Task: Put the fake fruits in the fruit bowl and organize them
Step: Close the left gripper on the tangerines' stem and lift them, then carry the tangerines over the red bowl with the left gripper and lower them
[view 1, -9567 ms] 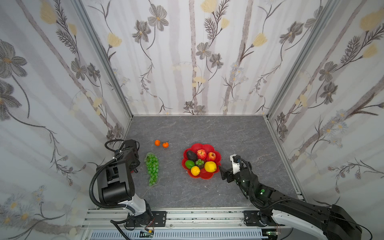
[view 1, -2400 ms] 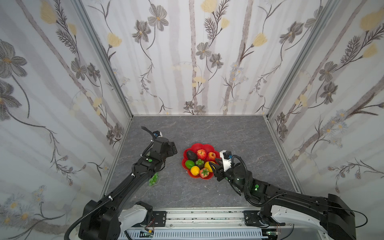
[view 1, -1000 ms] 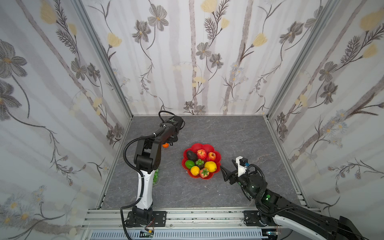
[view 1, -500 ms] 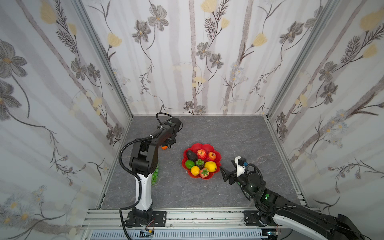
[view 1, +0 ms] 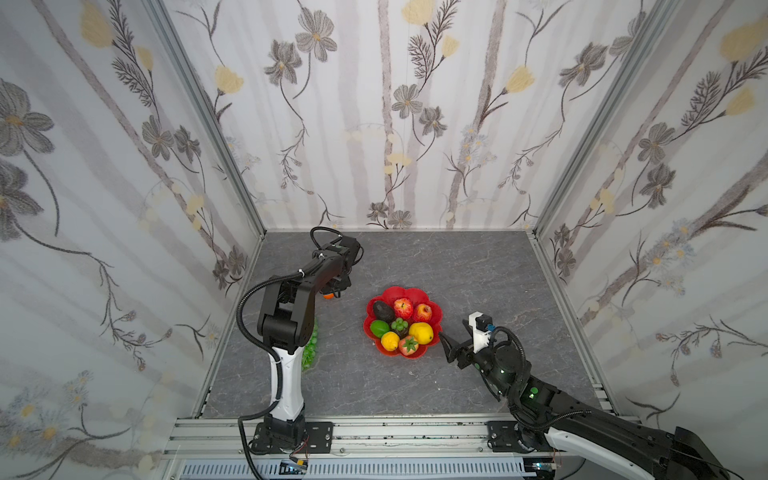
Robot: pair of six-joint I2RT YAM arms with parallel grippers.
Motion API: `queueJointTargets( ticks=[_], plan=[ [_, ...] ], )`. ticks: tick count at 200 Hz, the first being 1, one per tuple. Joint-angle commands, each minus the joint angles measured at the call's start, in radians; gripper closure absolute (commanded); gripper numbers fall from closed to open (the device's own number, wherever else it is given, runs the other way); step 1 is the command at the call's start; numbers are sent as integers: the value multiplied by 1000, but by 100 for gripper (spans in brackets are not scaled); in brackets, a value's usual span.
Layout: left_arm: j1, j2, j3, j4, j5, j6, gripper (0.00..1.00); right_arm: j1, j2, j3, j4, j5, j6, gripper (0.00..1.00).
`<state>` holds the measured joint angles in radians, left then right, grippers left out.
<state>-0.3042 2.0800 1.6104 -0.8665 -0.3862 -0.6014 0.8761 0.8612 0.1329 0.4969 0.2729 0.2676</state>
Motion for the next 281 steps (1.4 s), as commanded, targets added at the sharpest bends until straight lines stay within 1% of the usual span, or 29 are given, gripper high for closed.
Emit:
queueJointTargets(
  ticks=[1,61,114,143,164,184,203,208,226,248,281],
  plan=[
    [2,4,11,-11,4,1,67,1,-2,10,15,10,-11,11],
    [2,6,11,-12,16,11,81,1,-2,11,7,17,-11,11],
    [1,-15,-10,-10,36,44,92,0,-4,11,7,21,-11,11],
    [-8,-51,-46,3,25,75,94,0,-2,11,6,23,-11,11],
    [-24,-87,-79,9,10,116,97,1,-2,11,7,26,-12,11],
    [-55,-132,-115,7,-13,165,100,0,-1,11,6,28,-11,12],
    [-91,-192,-150,14,-13,215,100,0,-2,10,6,32,-12,12],
    [-100,-214,-187,16,-16,227,100,0,-2,9,6,33,-10,12],
    [-143,-302,-249,19,-39,251,100,0,-1,8,5,43,-6,11],
    [-218,-415,-320,-4,-96,257,100,0,-1,10,6,48,-4,11],
    [-366,-572,-391,-47,-168,280,100,0,4,10,9,49,-2,11]
  ],
)
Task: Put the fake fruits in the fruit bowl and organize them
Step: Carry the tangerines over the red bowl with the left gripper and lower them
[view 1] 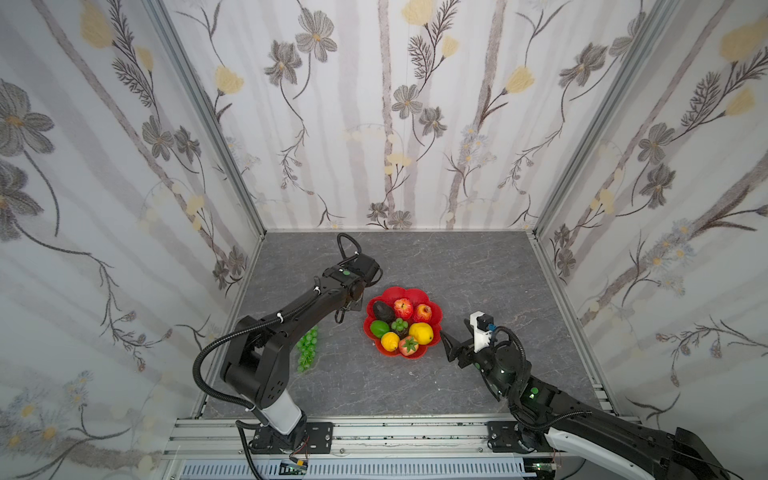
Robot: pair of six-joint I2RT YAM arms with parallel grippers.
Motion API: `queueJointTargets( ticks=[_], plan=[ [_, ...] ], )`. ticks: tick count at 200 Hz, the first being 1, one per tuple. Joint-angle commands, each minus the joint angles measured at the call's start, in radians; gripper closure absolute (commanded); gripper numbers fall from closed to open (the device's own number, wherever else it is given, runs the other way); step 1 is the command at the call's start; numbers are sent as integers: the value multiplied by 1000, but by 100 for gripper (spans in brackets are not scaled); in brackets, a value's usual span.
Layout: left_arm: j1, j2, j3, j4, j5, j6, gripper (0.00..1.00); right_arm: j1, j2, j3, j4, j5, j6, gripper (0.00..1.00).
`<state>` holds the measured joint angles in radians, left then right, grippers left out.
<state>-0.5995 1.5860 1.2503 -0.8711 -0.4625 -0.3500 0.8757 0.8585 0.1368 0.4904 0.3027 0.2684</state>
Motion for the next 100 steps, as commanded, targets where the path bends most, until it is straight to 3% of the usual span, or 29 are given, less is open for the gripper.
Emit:
queueJointTargets(
  ticks=[1,20,47,68,100],
  plan=[
    [-74,-83,-32,-43,-92,31,100,0,7,6,17,19,-3,11],
    [-153,-164,-53,-48,-71,79,100,0,11,6,19,19,-2,11],
    [-223,-294,-103,31,74,241,100,0,10,7,18,18,-1,11],
    [-235,-366,-112,86,195,369,100,0,4,7,16,21,-2,11],
    [-234,-360,-61,83,372,584,100,0,-11,2,8,26,1,11]
  ],
)
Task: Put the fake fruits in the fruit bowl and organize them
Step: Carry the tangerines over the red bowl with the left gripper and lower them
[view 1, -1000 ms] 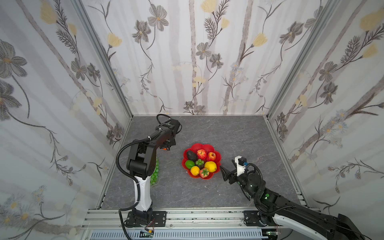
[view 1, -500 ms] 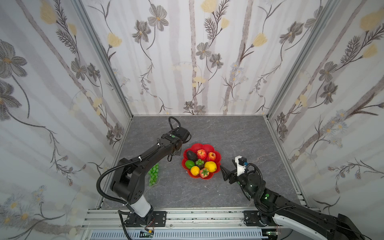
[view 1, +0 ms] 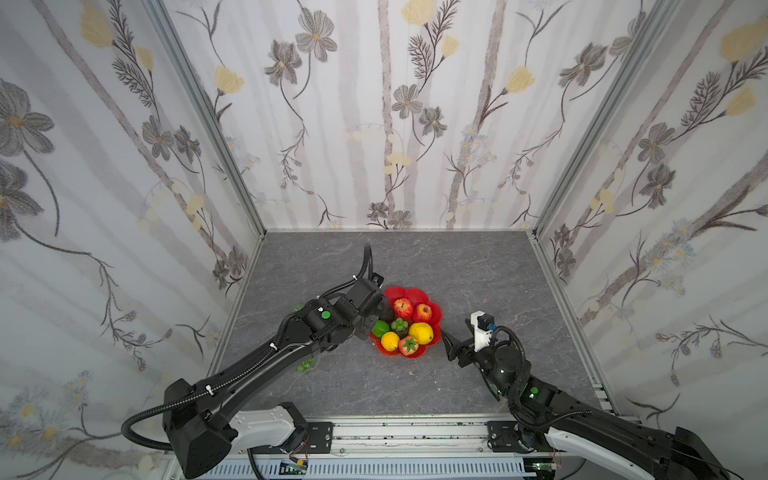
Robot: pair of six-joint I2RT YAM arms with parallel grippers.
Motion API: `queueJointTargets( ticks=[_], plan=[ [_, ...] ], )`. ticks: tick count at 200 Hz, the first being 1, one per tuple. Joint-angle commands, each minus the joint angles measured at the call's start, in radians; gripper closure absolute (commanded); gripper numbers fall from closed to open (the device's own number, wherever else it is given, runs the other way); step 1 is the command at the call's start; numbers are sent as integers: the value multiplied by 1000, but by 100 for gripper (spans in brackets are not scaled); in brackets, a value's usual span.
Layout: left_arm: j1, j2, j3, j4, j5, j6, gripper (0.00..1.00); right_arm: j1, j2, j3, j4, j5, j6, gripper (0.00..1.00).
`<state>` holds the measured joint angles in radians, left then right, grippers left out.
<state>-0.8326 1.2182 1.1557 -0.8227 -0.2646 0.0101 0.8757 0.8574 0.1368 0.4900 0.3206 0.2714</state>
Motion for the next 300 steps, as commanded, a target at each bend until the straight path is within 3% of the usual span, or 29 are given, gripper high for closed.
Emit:
queueJointTargets(
  ticks=[1,44,100,151,256,300],
  plan=[
    [-1,9,36,34,179,230,100,0,-10,2,8,9,-2,11],
    [1,82,95,22,334,538,100,0,-44,-6,-6,22,-1,11],
    [80,214,161,3,488,770,100,-3,-60,-11,-9,28,2,10],
    [131,328,191,53,562,828,100,-6,-54,-10,-8,26,3,10],
    [140,440,152,126,476,888,97,-8,-44,-8,-7,25,4,10],
    [134,452,139,124,462,891,86,-9,-42,-7,-8,24,5,10]
  ],
)
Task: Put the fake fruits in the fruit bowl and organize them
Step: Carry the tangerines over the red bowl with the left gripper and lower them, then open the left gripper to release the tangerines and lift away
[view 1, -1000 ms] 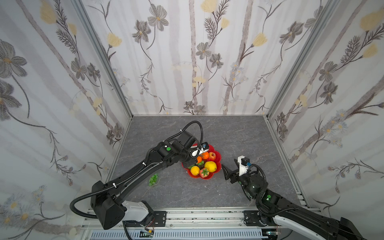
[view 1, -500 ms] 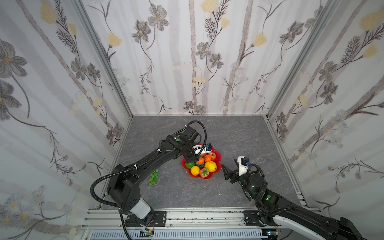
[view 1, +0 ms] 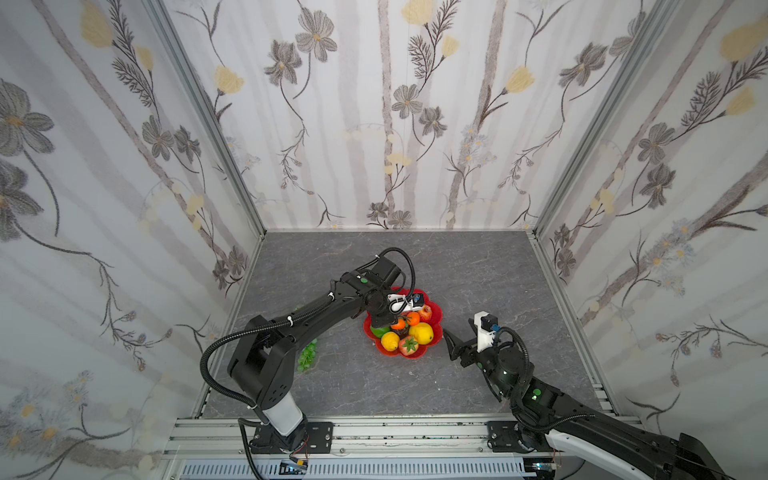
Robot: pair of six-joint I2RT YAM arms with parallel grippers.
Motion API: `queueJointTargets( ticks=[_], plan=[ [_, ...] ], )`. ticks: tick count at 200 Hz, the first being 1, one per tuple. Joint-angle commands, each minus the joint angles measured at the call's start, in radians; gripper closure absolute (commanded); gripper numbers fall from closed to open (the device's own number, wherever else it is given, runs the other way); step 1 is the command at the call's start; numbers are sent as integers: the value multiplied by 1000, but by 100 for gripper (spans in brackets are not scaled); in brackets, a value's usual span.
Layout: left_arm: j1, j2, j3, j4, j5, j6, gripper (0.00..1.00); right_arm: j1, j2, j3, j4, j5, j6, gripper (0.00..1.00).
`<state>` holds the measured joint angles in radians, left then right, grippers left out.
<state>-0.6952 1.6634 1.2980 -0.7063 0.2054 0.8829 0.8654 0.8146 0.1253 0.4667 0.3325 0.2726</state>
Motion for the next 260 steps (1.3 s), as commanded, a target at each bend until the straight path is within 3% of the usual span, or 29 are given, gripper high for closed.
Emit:
queueJointTargets(
  ticks=[1,105,171,192,209,234,260],
  plan=[
    [-4,6,-3,7,-9,18,86,1,1,4,15,11,3,10],
    [-15,-52,-9,19,2,-17,57,1,9,4,20,11,5,9],
    [-11,-136,-40,73,58,-145,52,-1,6,5,18,9,8,9],
    [-1,-205,-98,172,38,-254,52,-1,5,5,19,8,10,8],
    [16,-275,-157,268,-16,-395,43,-2,4,4,17,-3,18,8],
    [44,-377,-219,332,-189,-655,36,-1,6,3,11,-15,40,8],
    [109,-493,-286,290,-352,-897,28,-2,16,17,-6,-16,83,9]
  ],
)
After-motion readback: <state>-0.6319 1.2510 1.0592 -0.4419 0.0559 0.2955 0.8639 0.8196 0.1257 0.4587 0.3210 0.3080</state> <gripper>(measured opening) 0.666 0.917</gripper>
